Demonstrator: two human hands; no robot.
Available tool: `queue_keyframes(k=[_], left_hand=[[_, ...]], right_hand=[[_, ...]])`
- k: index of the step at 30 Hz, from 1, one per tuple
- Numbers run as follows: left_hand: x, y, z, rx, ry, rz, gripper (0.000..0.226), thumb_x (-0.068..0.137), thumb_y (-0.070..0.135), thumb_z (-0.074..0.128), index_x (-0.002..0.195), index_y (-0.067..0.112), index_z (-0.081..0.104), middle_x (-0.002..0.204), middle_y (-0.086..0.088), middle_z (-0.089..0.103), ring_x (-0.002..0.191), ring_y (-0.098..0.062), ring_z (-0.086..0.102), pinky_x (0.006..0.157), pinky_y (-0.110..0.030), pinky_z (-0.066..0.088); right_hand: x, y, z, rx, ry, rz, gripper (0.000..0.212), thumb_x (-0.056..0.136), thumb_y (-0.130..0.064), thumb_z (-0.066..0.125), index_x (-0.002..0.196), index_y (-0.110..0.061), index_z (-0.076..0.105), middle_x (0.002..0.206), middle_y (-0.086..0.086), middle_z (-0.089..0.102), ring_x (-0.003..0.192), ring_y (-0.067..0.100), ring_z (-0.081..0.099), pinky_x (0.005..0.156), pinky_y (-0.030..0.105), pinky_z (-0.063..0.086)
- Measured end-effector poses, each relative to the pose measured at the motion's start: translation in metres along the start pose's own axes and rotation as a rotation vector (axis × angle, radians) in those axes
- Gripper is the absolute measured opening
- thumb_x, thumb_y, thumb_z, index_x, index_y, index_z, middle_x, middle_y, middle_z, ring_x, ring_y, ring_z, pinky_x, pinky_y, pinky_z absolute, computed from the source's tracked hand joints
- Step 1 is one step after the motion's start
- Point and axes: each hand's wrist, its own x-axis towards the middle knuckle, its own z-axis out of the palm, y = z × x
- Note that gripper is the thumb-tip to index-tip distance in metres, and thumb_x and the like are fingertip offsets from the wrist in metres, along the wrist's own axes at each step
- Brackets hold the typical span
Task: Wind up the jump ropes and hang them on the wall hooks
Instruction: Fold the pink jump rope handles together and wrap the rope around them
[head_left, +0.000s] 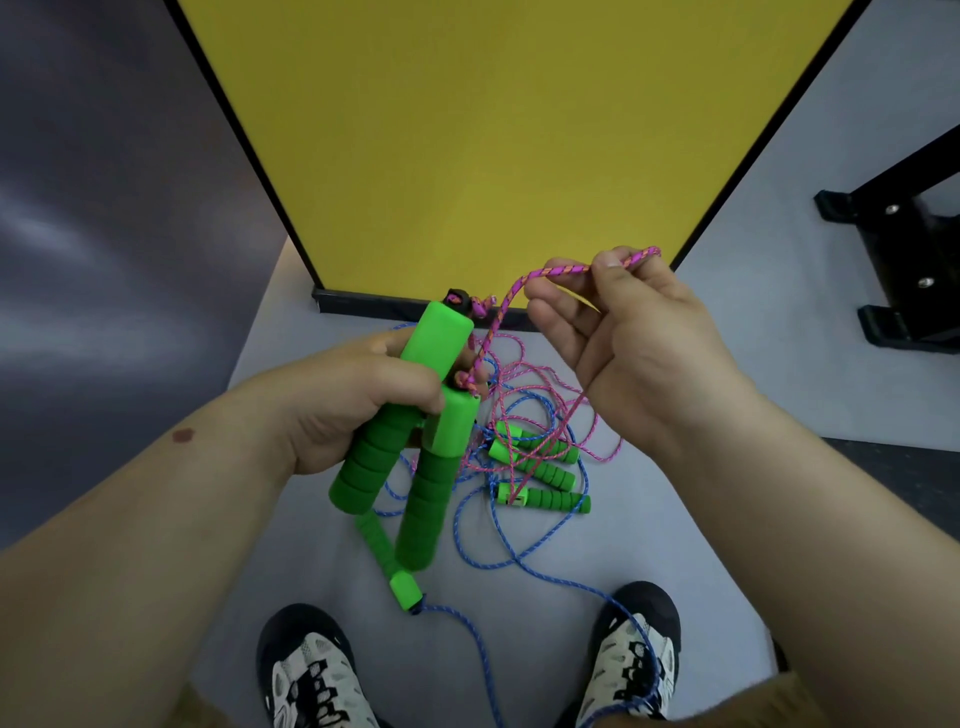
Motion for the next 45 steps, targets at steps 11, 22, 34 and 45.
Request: queue_keyframes(k=[11,22,34,45], left_hand=[[-0.001,0.000,0.004,-0.131,-0.016,-0.090,0.043,0.066,0.010,0.056,0.106,0.015,0.071,0.096,-0.027,0.067,0.083,-0.042,0.070,0.090,-0.065,0.052],[0.000,-0.004,0.003,0.143,-0.067,-0.114,0.062,0.059,0.018,0.066,0.120,0.009,0.059,0.099,-0.020,0.073,0.085,-0.032,0.073,0.080,-0.047,0.055],[0.011,-0.015,0.013,1.195,0.268,0.234,0.082,0.080,0.028,0.067,0.153,0.035,0.030,0.132,0.002,0.042,0.120,-0.023,0.051,0.096,-0.038,0.046],[0.003,-0.007,0.034,1.181,0.437,0.600,0.072,0.066,0.007,0.077,0.125,0.027,0.040,0.124,0.003,0.044,0.097,-0.026,0.057,0.071,-0.040,0.044]], right_hand=[[0.006,-0.006,-0.004,0.069,0.072,-0.054,0.007,0.108,-0.013,0.040,0.102,-0.015,0.041,0.090,0.013,0.070,0.099,0.034,0.074,0.081,0.037,0.062],[0.011,-0.004,-0.012,-0.183,0.199,-0.032,0.004,0.106,-0.018,0.047,0.105,-0.014,0.046,0.099,0.011,0.070,0.090,0.029,0.076,0.078,0.036,0.062],[-0.017,0.023,-0.003,-1.049,-0.079,0.043,0.048,0.098,-0.051,0.054,0.142,-0.031,0.050,0.119,-0.016,0.064,0.107,0.000,0.060,0.094,0.025,0.046],[-0.018,0.027,-0.001,-0.980,-0.231,0.046,0.021,0.088,-0.050,0.048,0.104,-0.042,0.058,0.103,0.010,0.067,0.095,0.025,0.067,0.089,0.061,0.054]])
